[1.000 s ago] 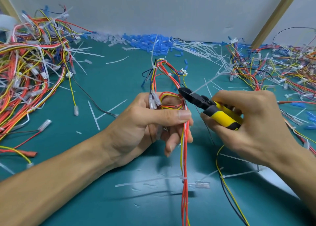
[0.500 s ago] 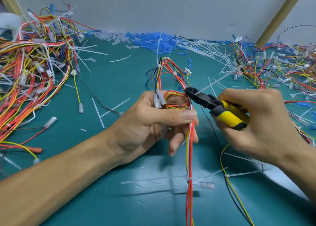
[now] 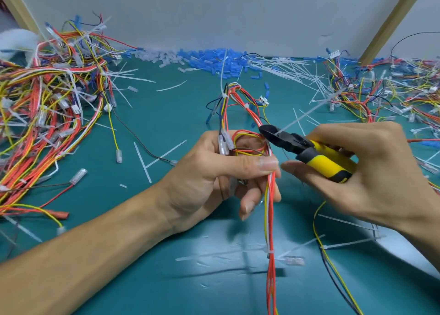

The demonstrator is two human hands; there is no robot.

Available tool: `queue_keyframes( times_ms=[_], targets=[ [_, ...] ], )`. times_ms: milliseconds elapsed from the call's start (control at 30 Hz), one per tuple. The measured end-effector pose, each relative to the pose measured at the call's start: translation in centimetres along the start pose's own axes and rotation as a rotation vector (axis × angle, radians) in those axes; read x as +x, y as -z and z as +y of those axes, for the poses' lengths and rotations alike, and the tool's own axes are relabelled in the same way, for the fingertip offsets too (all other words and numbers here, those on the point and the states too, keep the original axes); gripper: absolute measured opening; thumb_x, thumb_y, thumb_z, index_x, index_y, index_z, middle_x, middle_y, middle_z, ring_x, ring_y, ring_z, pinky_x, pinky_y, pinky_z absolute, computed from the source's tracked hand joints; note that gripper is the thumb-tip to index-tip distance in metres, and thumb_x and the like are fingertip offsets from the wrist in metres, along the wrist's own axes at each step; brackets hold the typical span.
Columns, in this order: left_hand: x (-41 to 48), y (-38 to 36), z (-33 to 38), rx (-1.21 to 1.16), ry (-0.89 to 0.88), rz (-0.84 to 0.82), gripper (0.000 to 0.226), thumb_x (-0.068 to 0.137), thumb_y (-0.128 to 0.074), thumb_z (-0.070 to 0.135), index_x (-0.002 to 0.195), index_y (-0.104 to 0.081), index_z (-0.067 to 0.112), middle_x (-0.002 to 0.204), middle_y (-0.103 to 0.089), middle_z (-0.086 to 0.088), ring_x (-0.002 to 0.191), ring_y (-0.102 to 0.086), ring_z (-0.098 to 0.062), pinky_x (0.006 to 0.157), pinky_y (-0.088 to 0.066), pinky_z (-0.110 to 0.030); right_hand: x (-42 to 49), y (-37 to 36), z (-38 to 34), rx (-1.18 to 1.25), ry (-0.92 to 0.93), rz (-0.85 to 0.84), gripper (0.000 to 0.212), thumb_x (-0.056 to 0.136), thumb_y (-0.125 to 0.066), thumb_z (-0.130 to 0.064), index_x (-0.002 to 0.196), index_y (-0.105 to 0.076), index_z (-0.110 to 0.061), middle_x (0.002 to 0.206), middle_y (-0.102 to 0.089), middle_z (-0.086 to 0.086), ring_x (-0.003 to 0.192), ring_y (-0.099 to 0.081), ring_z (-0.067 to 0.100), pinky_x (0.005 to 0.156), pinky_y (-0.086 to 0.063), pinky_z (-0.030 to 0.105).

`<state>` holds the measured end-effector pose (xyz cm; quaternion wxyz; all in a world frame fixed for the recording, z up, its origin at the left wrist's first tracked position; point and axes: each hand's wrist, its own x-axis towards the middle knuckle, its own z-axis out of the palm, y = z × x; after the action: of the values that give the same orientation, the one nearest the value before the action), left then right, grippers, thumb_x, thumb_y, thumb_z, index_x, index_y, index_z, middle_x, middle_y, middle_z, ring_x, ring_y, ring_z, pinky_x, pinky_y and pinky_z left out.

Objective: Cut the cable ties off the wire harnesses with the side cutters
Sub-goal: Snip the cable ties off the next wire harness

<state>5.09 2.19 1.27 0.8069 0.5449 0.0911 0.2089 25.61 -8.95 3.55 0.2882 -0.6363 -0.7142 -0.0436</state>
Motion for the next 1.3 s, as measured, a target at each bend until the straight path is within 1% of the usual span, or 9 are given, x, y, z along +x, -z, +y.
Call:
queue_keyframes(
  times_ms=[67,400,533,667,767,900,1000,1133,1300],
  targets=[
    [-0.02,-0.02,0.0,-0.011,0.005,0.013,0.01,0.087,-0.061,0.004,0.084,-0.063,-0.006,0.066,-0.068,-0.018,0.037,-0.051,-0.017,0.042,-0.044,-0.025,0.05,0.1,-0.17,0.012,-0.009,-0.017,0.043,0.084,-0.076,-0.058,0.083,-0.068,-0.016,0.067,-0.05,-0.007,0.061,-0.047,0.013,0.055,-0.038,0.03],
    [-0.05,0.02,-0.17,-0.007,-0.002,-0.023,0.008,0.086,-0.062,0.002,0.084,-0.063,-0.006,0.065,-0.068,-0.016,0.038,-0.053,-0.016,0.042,-0.044,-0.023,-0.06,0.13,0.13,-0.039,0.028,0.037,0.035,0.089,-0.076,-0.044,0.077,-0.072,-0.011,0.061,-0.056,0.008,0.055,-0.047,0.033,0.049,-0.043,0.04],
    [-0.07,-0.04,-0.26,-0.009,-0.012,-0.017,0.007,0.084,-0.064,0.001,0.084,-0.064,-0.006,0.066,-0.068,-0.018,0.037,-0.052,-0.017,0.042,-0.044,-0.023,0.02,-0.14,0.06,0.004,0.008,0.034,0.03,0.086,-0.078,-0.042,0.086,-0.071,-0.013,0.068,-0.056,-0.001,0.061,-0.052,0.018,0.058,-0.04,0.025],
    [0.0,0.1,-0.29,-0.014,-0.012,-0.024,0.005,0.084,-0.066,-0.001,0.085,-0.065,-0.006,0.067,-0.068,-0.022,0.037,-0.053,-0.017,0.042,-0.044,-0.023,-0.11,-0.56,0.26,-0.019,-0.027,0.025,0.027,0.088,-0.074,-0.034,0.071,-0.065,-0.015,0.057,-0.043,0.004,0.056,-0.037,0.03,0.048,-0.037,0.04],
    [-0.03,0.09,-0.24,-0.014,-0.01,-0.021,0.004,0.083,-0.067,0.0,0.083,-0.066,-0.004,0.066,-0.068,-0.019,0.037,-0.053,-0.016,0.042,-0.044,-0.023,-0.04,-0.49,0.04,0.009,-0.027,0.005,0.026,0.086,-0.077,-0.04,0.083,-0.068,-0.016,0.066,-0.054,-0.001,0.061,-0.05,0.02,0.056,-0.042,0.033],
    [0.02,-0.03,-0.24,-0.018,-0.005,-0.017,0.01,0.084,-0.062,0.004,0.083,-0.065,-0.006,0.065,-0.067,-0.021,0.037,-0.053,-0.017,0.042,-0.044,-0.023,-0.09,-0.41,0.2,0.018,-0.046,0.008,0.03,0.088,-0.073,-0.035,0.069,-0.064,-0.014,0.056,-0.044,0.007,0.058,-0.038,0.031,0.048,-0.04,0.042],
    [0.05,0.04,-0.27,-0.017,-0.003,-0.014,0.007,0.086,-0.062,0.0,0.083,-0.065,-0.005,0.066,-0.067,-0.021,0.037,-0.052,-0.017,0.042,-0.044,-0.023,-0.08,-0.33,-0.02,0.022,-0.035,-0.013,0.026,0.087,-0.075,-0.04,0.081,-0.068,-0.015,0.065,-0.053,-0.002,0.062,-0.048,0.019,0.055,-0.044,0.038],
    [0.01,0.06,-0.26,-0.008,-0.007,-0.037,0.004,0.086,-0.063,-0.003,0.084,-0.065,-0.006,0.065,-0.067,-0.02,0.038,-0.054,-0.016,0.042,-0.044,-0.024,-0.13,-0.27,0.3,0.002,-0.043,-0.004,0.033,0.089,-0.071,-0.036,0.067,-0.063,-0.012,0.055,-0.042,0.008,0.057,-0.036,0.033,0.047,-0.039,0.045],
    [0.05,0.06,-0.25,-0.015,-0.005,-0.013,0.011,0.084,-0.063,0.005,0.083,-0.066,-0.006,0.065,-0.067,-0.02,0.038,-0.052,-0.018,0.041,-0.043,-0.024,-0.11,-0.36,-0.01,0.016,-0.056,-0.041,0.027,0.087,-0.073,-0.044,0.084,-0.068,-0.017,0.068,-0.058,-0.002,0.064,-0.054,0.025,0.056,-0.048,0.043]
  ],
)
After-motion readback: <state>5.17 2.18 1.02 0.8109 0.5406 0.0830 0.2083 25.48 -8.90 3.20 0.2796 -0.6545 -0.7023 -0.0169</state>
